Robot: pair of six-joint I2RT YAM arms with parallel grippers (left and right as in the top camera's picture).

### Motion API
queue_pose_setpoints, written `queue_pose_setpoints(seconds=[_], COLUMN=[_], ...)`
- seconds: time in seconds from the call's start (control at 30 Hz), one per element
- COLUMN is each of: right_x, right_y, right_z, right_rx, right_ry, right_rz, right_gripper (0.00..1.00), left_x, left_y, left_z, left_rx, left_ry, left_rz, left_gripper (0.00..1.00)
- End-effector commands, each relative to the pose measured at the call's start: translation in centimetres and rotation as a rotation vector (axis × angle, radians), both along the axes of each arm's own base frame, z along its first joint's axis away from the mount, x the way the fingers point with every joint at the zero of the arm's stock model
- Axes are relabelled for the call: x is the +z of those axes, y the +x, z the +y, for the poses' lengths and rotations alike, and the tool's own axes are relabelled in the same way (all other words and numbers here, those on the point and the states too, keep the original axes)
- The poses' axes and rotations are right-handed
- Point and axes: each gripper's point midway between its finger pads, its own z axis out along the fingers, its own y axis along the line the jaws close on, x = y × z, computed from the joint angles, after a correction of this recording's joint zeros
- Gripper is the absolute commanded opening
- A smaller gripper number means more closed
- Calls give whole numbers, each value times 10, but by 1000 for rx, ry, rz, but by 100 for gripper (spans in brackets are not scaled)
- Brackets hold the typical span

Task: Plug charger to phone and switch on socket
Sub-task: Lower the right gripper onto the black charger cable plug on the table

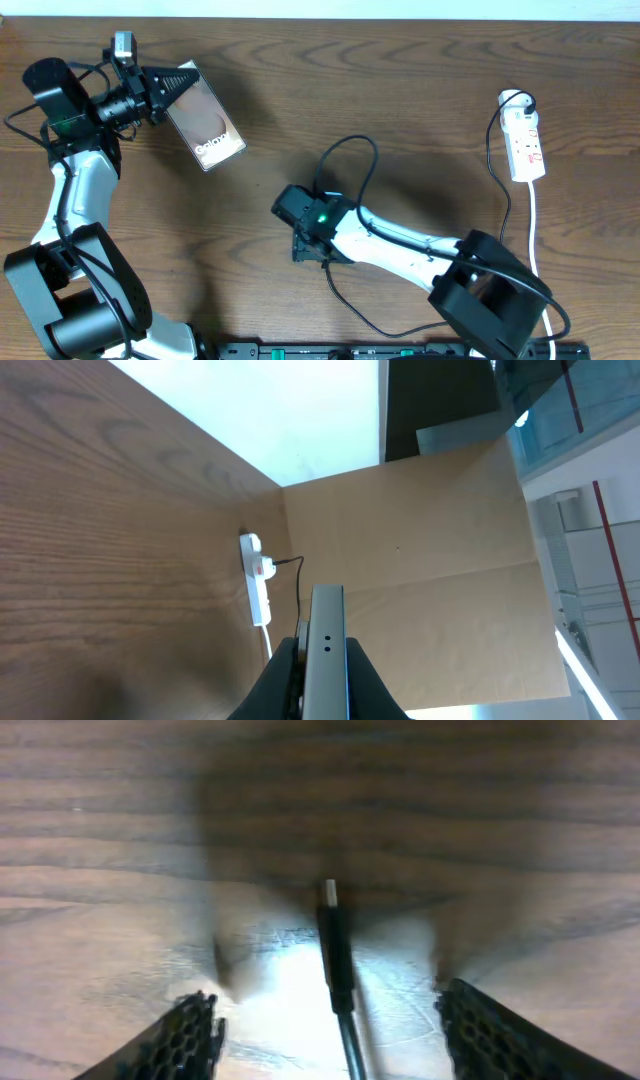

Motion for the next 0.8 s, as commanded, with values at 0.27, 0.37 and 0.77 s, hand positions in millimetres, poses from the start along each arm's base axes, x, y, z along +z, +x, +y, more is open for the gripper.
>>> queue_pose_setpoints(seconds=[0.27, 0.37, 0.77], right_x=[1, 1, -9], right_y=[11, 13, 16], right_z=[-5, -6, -13], right_rx=[-30, -39, -73], right_ry=[-44, -50, -51], right_rz=[-55, -64, -17], right_gripper=[48, 42, 38], left_x=[16, 16, 16], left_y=[-4, -4, -4], left_z=[0, 0, 0], left_rx=[-17, -16, -17], left_ry=[13, 13, 15], left_rz=[-46, -46, -49], left_gripper=[8, 7, 8])
